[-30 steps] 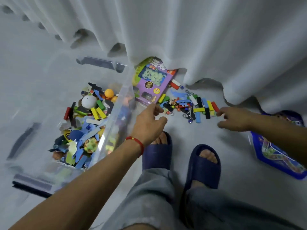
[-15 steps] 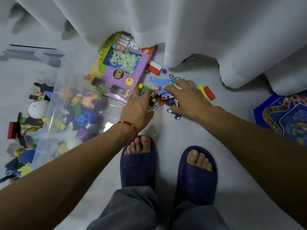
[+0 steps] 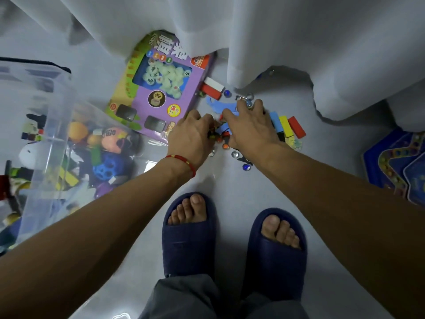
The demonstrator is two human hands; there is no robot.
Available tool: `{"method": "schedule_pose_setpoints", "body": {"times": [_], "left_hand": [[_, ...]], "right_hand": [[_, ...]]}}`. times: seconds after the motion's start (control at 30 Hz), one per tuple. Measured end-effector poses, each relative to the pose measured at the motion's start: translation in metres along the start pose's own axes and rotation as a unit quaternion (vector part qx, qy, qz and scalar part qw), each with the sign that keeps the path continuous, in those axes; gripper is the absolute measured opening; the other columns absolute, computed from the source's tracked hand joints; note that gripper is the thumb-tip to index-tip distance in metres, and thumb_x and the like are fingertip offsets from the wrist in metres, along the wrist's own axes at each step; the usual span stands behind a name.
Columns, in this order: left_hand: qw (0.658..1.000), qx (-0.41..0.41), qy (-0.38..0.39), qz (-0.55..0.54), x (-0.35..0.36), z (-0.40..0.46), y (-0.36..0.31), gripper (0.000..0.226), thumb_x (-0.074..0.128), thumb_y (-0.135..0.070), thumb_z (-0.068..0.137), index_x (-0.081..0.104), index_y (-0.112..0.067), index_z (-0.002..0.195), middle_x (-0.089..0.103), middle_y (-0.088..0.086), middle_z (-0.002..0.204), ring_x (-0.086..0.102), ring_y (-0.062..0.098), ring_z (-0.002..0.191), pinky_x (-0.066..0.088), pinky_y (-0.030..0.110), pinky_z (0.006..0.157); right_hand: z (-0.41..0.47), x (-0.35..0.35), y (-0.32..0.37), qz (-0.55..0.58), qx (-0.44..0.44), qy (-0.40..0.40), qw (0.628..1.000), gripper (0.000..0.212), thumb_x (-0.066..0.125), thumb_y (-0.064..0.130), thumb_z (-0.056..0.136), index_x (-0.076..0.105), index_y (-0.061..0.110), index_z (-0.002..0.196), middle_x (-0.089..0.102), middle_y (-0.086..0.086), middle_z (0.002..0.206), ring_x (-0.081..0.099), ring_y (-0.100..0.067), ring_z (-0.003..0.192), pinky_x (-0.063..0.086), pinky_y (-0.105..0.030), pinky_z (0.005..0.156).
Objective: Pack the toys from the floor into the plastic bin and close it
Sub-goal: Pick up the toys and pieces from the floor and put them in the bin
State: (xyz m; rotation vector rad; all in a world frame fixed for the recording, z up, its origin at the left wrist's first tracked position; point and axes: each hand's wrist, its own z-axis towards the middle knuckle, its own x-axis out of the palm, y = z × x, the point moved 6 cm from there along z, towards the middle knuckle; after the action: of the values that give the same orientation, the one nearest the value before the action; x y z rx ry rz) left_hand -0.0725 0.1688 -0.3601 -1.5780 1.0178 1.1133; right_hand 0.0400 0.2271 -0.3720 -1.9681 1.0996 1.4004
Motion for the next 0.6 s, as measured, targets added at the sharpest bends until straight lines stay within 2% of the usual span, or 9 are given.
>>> {"method": "schedule_pose_setpoints", "body": {"times": [0.1,0.2,0.43,0.6], "left_hand": [[1.000,-0.011,0.013,0.016,-0.002,0.006,-0.002,0.030,0.068,-0.029,0.087,0.067,-0.016,0.114,0.058,0.012,0.104,0.059,0.033,0.086,0.034,0.033,0.064],[1.000,-0.018,0.015,0.016,0.001,0.009,-0.002,0.033,0.070,-0.033,0.089,0.065,-0.013,0.115,0.058,0.014,0.108,0.058,0.031,0.088,0.034,0.031,0.067],[0.997,-0.024,-0.012,-0.073,0.002,0.005,0.003,0.036,0.073,-0.035,0.087,0.063,-0.014,0.114,0.057,0.014,0.109,0.057,0.031,0.089,0.039,0.031,0.070],[0.993,-0.035,-0.010,-0.113,-0.001,0.002,0.008,0.036,0.078,-0.024,0.080,0.065,-0.017,0.113,0.062,0.013,0.107,0.058,0.031,0.094,0.035,0.028,0.071]], "right_hand": [[-0.002,0.000,0.002,-0.022,-0.008,-0.018,1.000,0.036,0.054,0.009,0.094,0.046,0.015,0.128,0.042,-0.020,0.134,0.039,-0.046,0.122,0.046,-0.050,0.089],[-0.006,0.002,0.002,-0.036,-0.020,-0.016,0.999,0.041,0.049,0.007,0.096,0.043,0.013,0.136,0.039,-0.022,0.140,0.035,-0.047,0.130,0.046,-0.049,0.092],[-0.008,0.004,0.001,-0.054,-0.034,-0.003,0.998,0.061,0.063,0.006,0.090,0.037,0.014,0.144,0.037,-0.020,0.145,0.028,-0.048,0.137,0.044,-0.051,0.100],[-0.002,0.002,-0.007,-0.013,-0.044,-0.013,0.999,0.062,0.066,-0.002,0.083,0.039,0.011,0.137,0.043,-0.018,0.137,0.036,-0.043,0.128,0.044,-0.047,0.096]]}}
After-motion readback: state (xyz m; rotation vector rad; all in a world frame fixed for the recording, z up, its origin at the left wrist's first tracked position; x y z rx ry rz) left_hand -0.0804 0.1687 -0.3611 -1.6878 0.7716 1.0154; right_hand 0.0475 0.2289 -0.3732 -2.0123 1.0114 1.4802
